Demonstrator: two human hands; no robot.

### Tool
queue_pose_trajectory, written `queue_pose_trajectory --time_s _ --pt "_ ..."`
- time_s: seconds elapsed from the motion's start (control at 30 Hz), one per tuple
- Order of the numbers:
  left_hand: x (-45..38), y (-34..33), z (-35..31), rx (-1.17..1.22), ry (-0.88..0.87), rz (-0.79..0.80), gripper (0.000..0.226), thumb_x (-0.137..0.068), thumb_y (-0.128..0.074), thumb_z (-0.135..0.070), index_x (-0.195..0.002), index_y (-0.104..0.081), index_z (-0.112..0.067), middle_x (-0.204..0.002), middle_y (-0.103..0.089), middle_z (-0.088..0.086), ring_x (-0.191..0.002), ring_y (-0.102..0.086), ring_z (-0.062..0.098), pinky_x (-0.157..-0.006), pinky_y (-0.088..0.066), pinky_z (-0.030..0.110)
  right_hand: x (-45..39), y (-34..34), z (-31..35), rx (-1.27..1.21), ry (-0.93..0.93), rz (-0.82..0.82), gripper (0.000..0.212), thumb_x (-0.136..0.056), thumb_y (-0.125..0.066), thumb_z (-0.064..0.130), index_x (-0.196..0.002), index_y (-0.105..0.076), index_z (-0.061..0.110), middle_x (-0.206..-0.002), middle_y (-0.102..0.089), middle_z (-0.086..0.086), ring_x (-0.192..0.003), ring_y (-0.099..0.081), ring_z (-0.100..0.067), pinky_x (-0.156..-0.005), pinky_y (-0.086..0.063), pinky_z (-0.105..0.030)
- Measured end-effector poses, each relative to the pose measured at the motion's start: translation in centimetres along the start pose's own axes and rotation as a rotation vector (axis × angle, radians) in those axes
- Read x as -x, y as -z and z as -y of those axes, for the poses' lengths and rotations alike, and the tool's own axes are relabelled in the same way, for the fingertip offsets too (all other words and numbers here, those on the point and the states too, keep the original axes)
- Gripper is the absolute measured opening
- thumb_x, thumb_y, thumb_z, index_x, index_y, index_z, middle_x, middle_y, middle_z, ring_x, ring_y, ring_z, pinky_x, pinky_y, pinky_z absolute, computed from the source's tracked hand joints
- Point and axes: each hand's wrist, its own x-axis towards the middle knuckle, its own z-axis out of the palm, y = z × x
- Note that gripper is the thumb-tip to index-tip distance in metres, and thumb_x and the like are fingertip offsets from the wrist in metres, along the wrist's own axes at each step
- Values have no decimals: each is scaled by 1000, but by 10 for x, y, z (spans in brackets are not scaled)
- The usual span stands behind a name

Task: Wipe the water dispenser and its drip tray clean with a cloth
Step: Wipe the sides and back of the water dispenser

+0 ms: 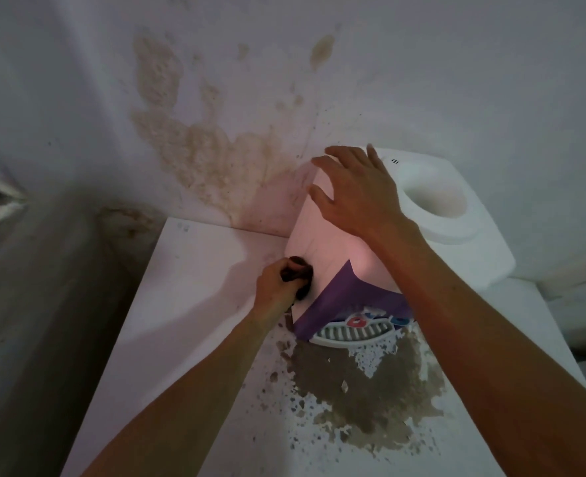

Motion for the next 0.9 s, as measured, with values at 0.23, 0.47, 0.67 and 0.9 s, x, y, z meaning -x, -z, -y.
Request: queue_pose_trajectory --time_s 0.23,0.47,0.67,0.9 --pt "17 -4 48 -18 95 50 24 -84 -78 -7 -82 -69 -30 -87 -71 -10 -89 -68 11 -94 -57 41 -8 -1 -6 117 -76 134 63 -97 -38 61 -150 -42 27 -162 -31 -3 -151 -26 -23 -125 -11 -52" --pt "-10 -4 43 0 67 -46 19 -87 -75 -9 -88 -70 -28 -91 -75 0 -88 -73 23 -82 -62 42 -8 -2 -5 171 -86 199 72 -97 -29 67 -157 -28 27 -168 -17 -2 -155 -14 -22 -125 -7 -52" --pt "16 1 72 -53 13 74 15 -82 -80 -10 -91 -76 -21 -92 -75 -9 -91 -69 5 -85 -53 16 -10 -1 -3 169 -114 216 76 -95 -31 69 -158 -25 25 -168 -14 0 -155 -11 -20 -125 -6 -51" --pt "15 1 79 -158 -13 86 17 -82 -79 -3 -94 -76 -14 -98 -74 -3 -96 -68 13 -86 -51 16 -11 1 -2 182 -115 212 79 -95 -32 70 -158 -24 23 -168 -15 -1 -155 -13 -21 -125 -7 -52"
